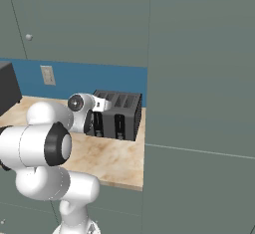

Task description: Start the toaster. Once the lever pops up, take the bread to the plate on the dining counter.

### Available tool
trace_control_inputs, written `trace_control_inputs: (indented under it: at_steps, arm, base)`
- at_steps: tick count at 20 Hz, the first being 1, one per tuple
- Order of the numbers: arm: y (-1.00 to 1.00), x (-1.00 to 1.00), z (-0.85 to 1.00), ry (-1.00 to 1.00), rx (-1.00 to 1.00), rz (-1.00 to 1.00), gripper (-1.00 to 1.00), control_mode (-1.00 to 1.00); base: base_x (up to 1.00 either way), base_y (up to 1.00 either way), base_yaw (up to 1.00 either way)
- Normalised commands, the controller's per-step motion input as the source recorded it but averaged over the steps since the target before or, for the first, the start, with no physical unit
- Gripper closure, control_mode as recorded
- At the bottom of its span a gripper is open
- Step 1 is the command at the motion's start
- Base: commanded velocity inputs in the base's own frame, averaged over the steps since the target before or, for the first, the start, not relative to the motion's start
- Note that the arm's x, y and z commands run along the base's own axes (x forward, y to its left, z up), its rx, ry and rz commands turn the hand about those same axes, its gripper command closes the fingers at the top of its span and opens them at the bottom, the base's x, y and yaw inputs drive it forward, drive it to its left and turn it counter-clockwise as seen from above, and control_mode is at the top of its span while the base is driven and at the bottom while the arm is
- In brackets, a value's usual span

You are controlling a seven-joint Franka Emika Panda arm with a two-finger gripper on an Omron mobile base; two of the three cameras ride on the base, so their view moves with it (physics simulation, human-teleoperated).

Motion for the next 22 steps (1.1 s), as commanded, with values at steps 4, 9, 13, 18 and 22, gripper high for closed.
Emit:
trace_control_inputs:
  at_steps: [4, 9, 13, 18, 22]
  arm:
    - [0.00, 0.00, 0.00, 0.00, 0.00, 0.00, -1.00, -1.00]
    - [0.00, 0.00, 0.00, 0.00, 0.00, 0.00, -1.00, -1.00]
    - [0.00, 0.00, 0.00, 0.00, 0.00, 0.00, -1.00, -1.00]
    - [0.00, 0.00, 0.00, 0.00, 0.00, 0.00, -1.00, -1.00]
    - [0.00, 0.00, 0.00, 0.00, 0.00, 0.00, -1.00, -1.00]
  base:
    - [0.00, 0.00, 0.00]
    - [0.00, 0.00, 0.00]
    - [0.00, 0.00, 0.00]
    - [0.00, 0.00, 0.00]
    - [0.00, 0.00, 0.00]
